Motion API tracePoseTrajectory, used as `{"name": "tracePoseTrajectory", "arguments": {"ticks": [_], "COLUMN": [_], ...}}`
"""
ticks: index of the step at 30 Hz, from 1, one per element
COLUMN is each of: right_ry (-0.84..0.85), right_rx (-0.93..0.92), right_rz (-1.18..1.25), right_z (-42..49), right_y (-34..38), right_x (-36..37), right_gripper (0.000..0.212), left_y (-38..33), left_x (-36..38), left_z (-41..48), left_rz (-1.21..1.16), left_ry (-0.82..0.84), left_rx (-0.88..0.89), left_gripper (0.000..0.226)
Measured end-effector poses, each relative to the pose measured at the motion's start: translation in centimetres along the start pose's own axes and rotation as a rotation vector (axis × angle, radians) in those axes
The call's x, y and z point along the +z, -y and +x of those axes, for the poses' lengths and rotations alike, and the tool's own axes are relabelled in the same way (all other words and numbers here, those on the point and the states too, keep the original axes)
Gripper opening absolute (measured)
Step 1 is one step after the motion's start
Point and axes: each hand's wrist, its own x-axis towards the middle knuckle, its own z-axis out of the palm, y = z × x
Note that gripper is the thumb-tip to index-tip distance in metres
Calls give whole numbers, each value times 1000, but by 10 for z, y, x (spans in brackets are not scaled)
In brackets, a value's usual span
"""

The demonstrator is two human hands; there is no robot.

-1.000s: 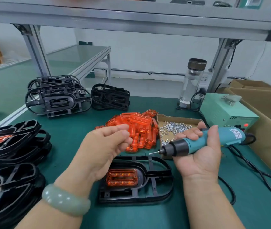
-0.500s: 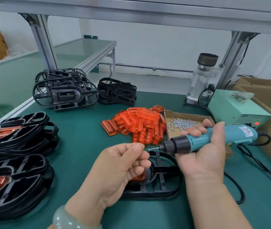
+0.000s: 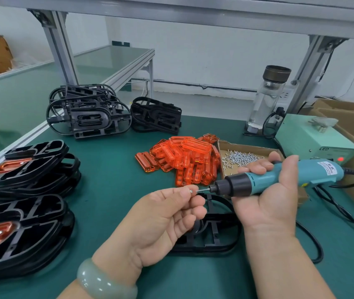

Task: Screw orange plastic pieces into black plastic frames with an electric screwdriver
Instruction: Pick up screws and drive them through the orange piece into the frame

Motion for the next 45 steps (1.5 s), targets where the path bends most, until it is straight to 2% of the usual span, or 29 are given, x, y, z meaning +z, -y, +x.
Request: {"name": "tracePoseTrajectory", "arguments": {"ticks": [19,30,38,45], "right_ry": [22,42,58,47], "right_rx": [-50,-102,-106,-79], "right_rz": [-58,-87,-78,-42], "right_z": [-5,-8,-10,-9], "right_y": [-3,-5,-7,-4], "right_x": [3,4,4,3], "right_gripper": [20,18,18,21], "left_y": [6,9,6,4], "left_x": [-1,-2,-2,-2], "left_z": [1,4,2,1], "left_rz": [194,477,629,517], "left_ry": [-38,-172,-188,-109], "left_rx": [129,291,333,329], "left_gripper": [14,26,33,16]}}
